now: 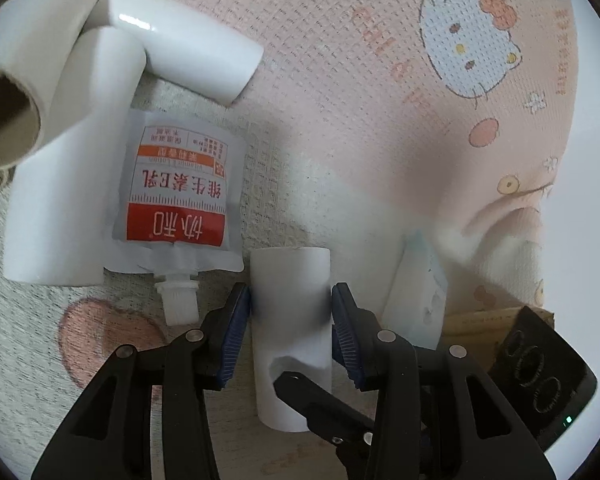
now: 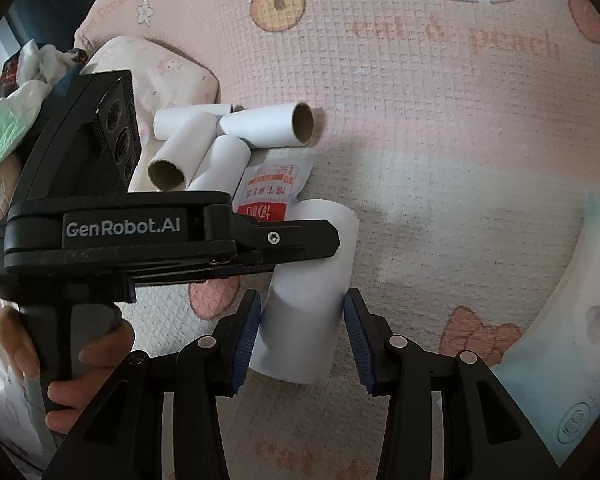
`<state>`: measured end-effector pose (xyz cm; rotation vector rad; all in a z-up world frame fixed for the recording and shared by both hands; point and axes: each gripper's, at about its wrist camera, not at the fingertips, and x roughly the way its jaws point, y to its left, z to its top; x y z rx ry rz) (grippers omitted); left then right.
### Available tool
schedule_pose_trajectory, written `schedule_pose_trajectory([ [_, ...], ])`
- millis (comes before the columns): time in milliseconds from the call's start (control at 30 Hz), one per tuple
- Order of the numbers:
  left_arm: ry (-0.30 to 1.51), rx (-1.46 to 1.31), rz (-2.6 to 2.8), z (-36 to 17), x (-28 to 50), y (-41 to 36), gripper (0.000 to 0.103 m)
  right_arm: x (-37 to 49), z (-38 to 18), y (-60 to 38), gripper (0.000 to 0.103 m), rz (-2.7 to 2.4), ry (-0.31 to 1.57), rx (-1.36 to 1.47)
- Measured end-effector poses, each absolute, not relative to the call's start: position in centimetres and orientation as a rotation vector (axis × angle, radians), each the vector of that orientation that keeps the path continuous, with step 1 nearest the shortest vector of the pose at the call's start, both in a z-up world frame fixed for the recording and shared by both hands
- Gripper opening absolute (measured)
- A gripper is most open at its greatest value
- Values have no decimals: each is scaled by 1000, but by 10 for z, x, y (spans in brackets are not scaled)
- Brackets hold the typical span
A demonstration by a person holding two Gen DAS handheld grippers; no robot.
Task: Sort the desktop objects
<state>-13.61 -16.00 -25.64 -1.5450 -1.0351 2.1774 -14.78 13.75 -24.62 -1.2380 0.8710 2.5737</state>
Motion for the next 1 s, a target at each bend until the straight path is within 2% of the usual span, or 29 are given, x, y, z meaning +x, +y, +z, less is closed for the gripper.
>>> schedule_pose_trajectory([
  [200, -971, -1523, 2221, -249, -131, -153, 46, -145, -252, 149, 42, 2557, 1029, -1257],
  [367, -763, -1423, 2311, -223, -112, -134, 46, -132, -247, 144, 42, 2557, 1073, -1244],
  [533, -607, -1317, 2368, -198, -84, -118, 46, -117, -228, 129, 42, 2591, 967, -1179],
  [800, -597, -1241, 2367, -172, -64, -114, 46, -96, -191, 113, 42, 2634, 795, -1119],
  [1000, -516, -1195, 2357, -146, -52, -98, 46, -76, -169, 102, 41, 2614, 698, -1059],
])
